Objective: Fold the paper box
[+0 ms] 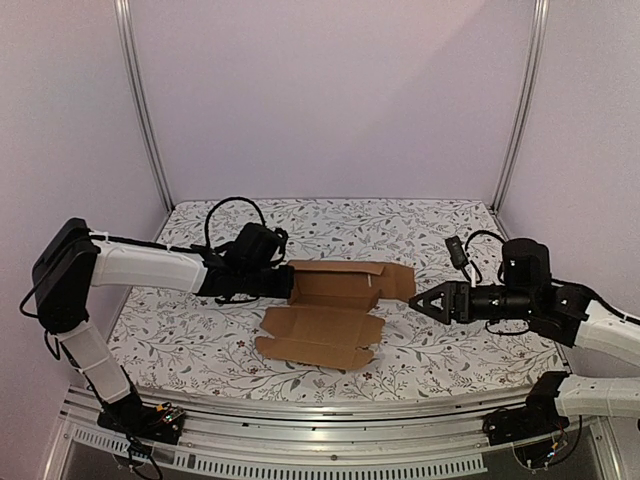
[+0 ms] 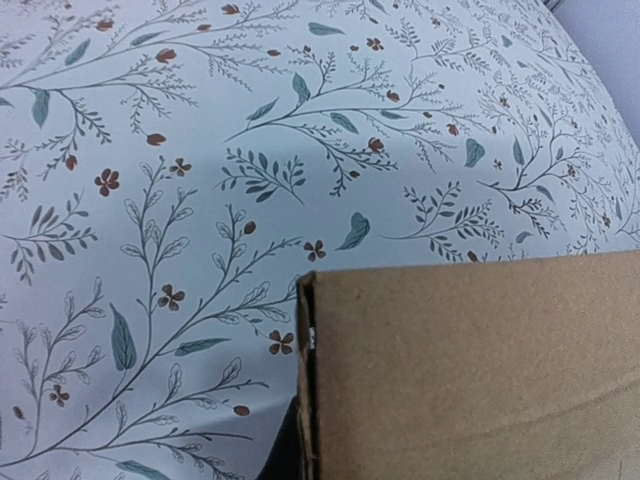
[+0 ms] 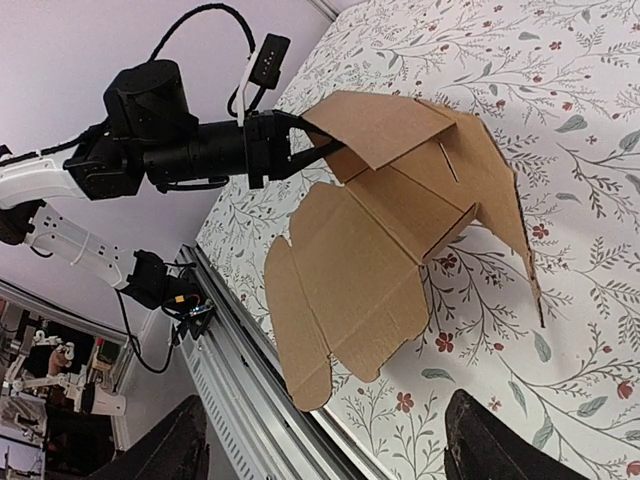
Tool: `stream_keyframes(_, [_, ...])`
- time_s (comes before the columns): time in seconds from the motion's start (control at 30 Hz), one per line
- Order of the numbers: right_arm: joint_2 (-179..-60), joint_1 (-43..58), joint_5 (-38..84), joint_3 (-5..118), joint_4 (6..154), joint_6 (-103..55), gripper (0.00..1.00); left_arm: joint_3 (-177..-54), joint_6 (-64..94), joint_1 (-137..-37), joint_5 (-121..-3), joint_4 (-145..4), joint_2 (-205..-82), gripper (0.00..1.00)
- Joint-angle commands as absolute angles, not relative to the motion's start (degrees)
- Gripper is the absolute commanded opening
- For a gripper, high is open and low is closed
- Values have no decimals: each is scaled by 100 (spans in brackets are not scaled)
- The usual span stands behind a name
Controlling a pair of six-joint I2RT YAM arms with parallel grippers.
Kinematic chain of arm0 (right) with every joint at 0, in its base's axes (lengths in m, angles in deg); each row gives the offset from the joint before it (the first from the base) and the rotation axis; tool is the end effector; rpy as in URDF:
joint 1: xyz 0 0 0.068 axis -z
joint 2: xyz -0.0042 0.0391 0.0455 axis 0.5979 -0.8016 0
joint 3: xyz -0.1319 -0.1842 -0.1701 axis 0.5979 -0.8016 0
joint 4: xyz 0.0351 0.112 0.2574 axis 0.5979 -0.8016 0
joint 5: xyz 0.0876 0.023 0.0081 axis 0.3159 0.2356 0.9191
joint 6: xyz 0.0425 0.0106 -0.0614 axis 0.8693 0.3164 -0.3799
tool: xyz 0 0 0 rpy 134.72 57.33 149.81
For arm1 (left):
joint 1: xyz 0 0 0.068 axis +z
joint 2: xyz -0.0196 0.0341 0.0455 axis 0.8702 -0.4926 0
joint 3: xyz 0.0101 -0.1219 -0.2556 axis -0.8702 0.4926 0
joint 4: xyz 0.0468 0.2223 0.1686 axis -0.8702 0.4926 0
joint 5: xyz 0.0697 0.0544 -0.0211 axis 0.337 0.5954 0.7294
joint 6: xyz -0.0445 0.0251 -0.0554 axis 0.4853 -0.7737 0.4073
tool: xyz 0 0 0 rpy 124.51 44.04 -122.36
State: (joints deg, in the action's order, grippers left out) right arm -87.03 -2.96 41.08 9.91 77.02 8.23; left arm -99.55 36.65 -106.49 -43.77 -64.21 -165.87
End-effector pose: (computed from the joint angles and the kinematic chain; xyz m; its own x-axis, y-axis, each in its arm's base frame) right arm 0.1608 0.1691 0.2330 -0.7934 0.0827 -0.6030 -0.4901 0.5006 0.7135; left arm 0.2808 -0.2755 0.1584 -0.7562 0.0058 -0.6543 0.2540 0.9241 -0.2854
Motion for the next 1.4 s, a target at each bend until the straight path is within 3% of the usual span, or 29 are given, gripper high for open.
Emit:
stream_keyframes(0.0, [-8691,-280,3776,2117,5402,-471,79,-10089,3433,-10726,-4185,-6137,-16431,0])
stream_keyframes(0.2, [-9718,-277,3577,3950,4336,-1124,69,-10165,3285,-10812,-3826,-5955,-16296,0])
stream_keyframes(0.43, [-11268,-279,3858,5368,3992,-611,53,-10411,3042,-11114,-3151,-5645,-16141,0])
stream_keyframes(0.77, [-12116,-424,3733,5622,4307,399,48,-10495,3030,-11431,-2456,-5360,-15921,0])
stream_keyframes(1.37, [-12572,-602,3323,5588,4688,1195,43,-10459,3265,-11559,-2622,-5296,-15750,0])
